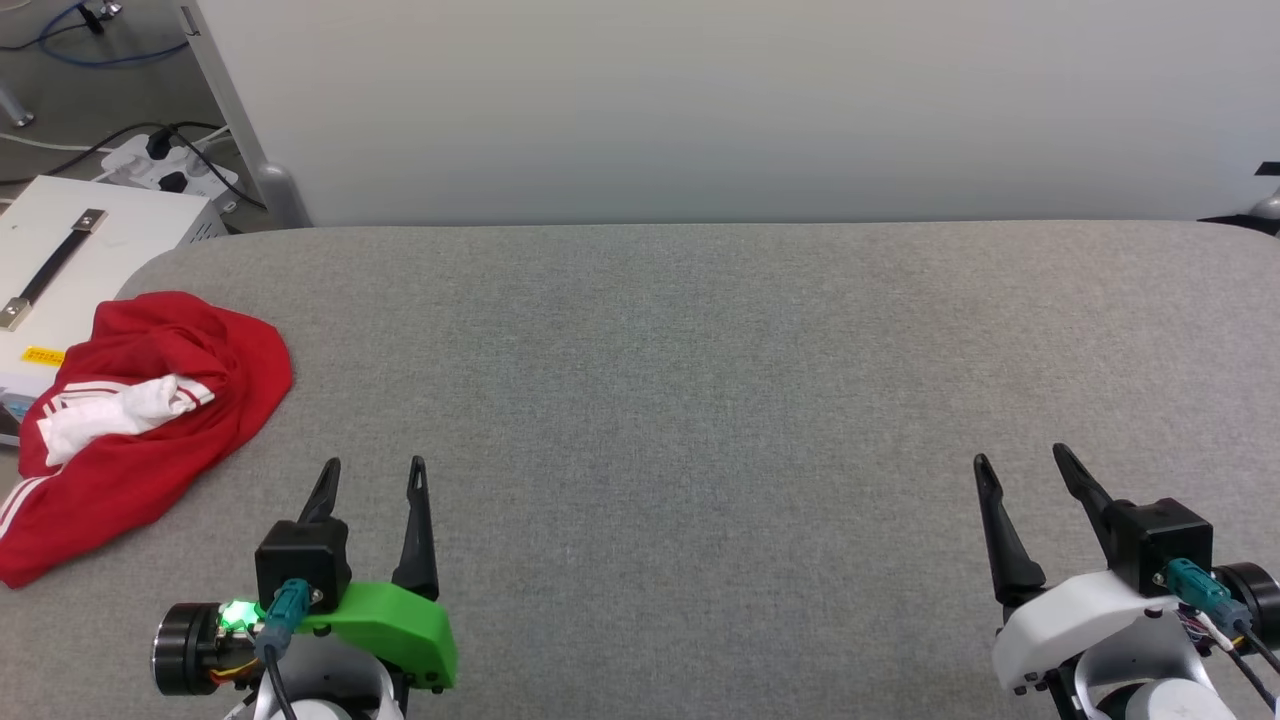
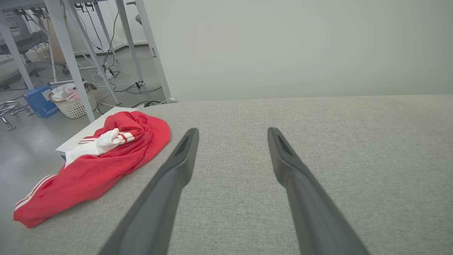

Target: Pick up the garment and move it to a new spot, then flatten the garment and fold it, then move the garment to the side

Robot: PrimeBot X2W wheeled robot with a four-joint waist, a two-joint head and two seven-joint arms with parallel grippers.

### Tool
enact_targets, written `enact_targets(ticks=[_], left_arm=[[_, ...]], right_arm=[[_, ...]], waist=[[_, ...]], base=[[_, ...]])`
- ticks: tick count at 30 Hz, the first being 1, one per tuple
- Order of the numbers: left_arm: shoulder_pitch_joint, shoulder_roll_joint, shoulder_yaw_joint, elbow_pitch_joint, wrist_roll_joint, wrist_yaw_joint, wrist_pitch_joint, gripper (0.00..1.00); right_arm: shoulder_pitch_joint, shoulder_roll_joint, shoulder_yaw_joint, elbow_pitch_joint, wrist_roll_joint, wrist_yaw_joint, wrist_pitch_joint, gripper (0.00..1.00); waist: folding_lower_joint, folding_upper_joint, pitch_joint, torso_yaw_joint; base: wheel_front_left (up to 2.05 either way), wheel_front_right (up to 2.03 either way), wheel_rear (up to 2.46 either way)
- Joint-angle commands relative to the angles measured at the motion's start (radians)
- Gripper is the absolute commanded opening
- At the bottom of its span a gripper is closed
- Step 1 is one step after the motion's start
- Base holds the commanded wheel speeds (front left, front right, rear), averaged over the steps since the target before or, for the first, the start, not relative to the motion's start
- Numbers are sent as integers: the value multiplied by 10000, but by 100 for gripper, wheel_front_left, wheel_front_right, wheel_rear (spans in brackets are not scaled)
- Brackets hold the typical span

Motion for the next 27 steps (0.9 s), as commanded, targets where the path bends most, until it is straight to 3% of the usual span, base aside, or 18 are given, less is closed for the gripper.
enact_targets(ticks=[1, 27], left_arm=[[-58, -7, -33, -32, -55, 77, -118, 100], [-57, -20, -177, -151, -189, 242, -655, 100]], right_arm=[[17, -4, -41, -100, 112, -1, -144, 100], [174, -6, -56, -442, 694, -3, -674, 100]], waist=[[0, 0, 2, 1], [0, 0, 48, 18]], base=[[0, 0, 0], [0, 0, 0]])
